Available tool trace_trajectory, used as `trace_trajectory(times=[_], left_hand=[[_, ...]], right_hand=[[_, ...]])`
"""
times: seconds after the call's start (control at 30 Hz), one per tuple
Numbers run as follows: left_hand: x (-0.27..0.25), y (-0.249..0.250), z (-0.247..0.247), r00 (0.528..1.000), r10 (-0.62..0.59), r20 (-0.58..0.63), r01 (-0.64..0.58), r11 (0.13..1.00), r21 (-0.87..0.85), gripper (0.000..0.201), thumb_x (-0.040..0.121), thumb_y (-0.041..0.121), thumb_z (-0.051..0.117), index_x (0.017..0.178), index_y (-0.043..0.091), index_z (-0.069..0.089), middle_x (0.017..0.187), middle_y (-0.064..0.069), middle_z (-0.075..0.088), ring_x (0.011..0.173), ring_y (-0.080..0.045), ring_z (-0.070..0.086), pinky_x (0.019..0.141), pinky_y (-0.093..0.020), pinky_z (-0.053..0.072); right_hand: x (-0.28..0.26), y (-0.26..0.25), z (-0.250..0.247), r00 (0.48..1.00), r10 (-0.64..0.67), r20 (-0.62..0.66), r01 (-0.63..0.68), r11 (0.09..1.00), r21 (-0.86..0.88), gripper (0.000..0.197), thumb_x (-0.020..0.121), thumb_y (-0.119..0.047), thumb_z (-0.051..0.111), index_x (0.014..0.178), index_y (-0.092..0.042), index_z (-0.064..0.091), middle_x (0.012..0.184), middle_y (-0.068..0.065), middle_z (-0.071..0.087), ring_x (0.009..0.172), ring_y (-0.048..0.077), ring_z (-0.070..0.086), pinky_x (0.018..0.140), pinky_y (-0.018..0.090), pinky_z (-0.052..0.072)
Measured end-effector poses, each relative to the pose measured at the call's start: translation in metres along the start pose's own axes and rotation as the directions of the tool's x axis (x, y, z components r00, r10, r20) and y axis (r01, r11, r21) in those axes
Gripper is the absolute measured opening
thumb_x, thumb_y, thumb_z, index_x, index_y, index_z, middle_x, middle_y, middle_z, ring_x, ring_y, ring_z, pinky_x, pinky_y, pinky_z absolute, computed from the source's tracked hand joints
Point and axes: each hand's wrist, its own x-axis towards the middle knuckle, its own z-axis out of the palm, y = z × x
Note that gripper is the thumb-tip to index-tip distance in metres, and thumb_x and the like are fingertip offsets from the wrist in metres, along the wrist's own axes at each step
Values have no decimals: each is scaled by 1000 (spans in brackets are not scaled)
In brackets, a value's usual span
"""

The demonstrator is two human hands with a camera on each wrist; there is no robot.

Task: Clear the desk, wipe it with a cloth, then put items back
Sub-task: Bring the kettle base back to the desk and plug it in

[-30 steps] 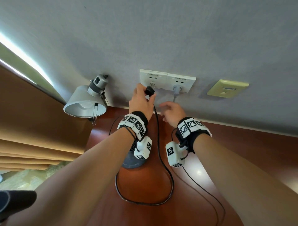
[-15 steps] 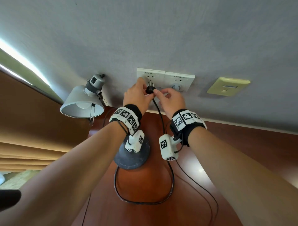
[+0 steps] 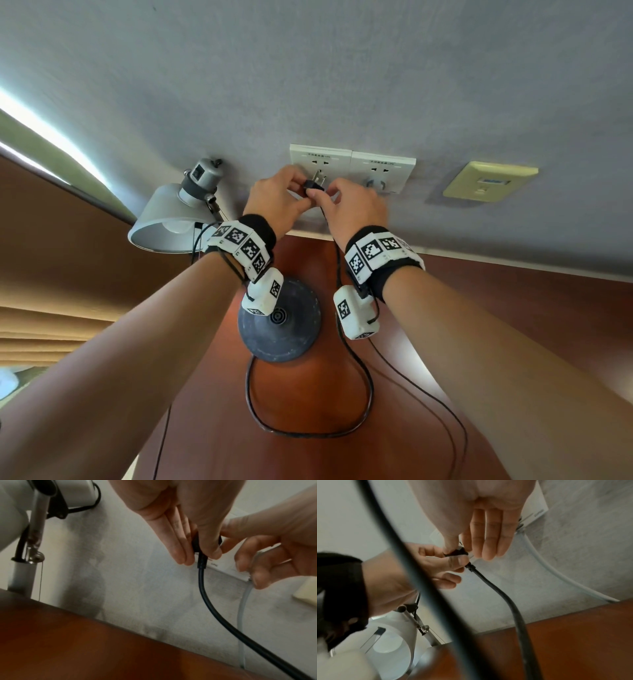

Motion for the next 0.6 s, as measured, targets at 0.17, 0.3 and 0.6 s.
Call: trace_trajectory(times=[0.17,0.3,0.6], left_hand=[[1,0,1,998,68,-6,-67,992,111,22,87,36,73,95,20,60,92,7,72,79,-8,60,74,-21,46],[4,3,2,994,106,27,-109,982,151,24,88,36,73,96,16,63,87,5,68,77,-13,60,75,-26,51],[13,8,-9,980,171,97,-188,960,205,27,87,32,75,102,11,67,89,-3,72,84,-21,67,80,-33,55]], right_hand=[[-8,4,5,995,-95,-20,94,993,-77,37,103,-50,40,105,-22,64,83,1,68,77,29,65,65,33,42],[-6,10,1,992,-121,32,124,980,-154,37,105,-48,36,109,-21,60,86,4,69,80,32,66,64,33,39],[-3,5,-8,981,-157,117,180,961,-212,38,105,-48,35,113,-17,55,88,8,69,80,34,65,67,37,43]])
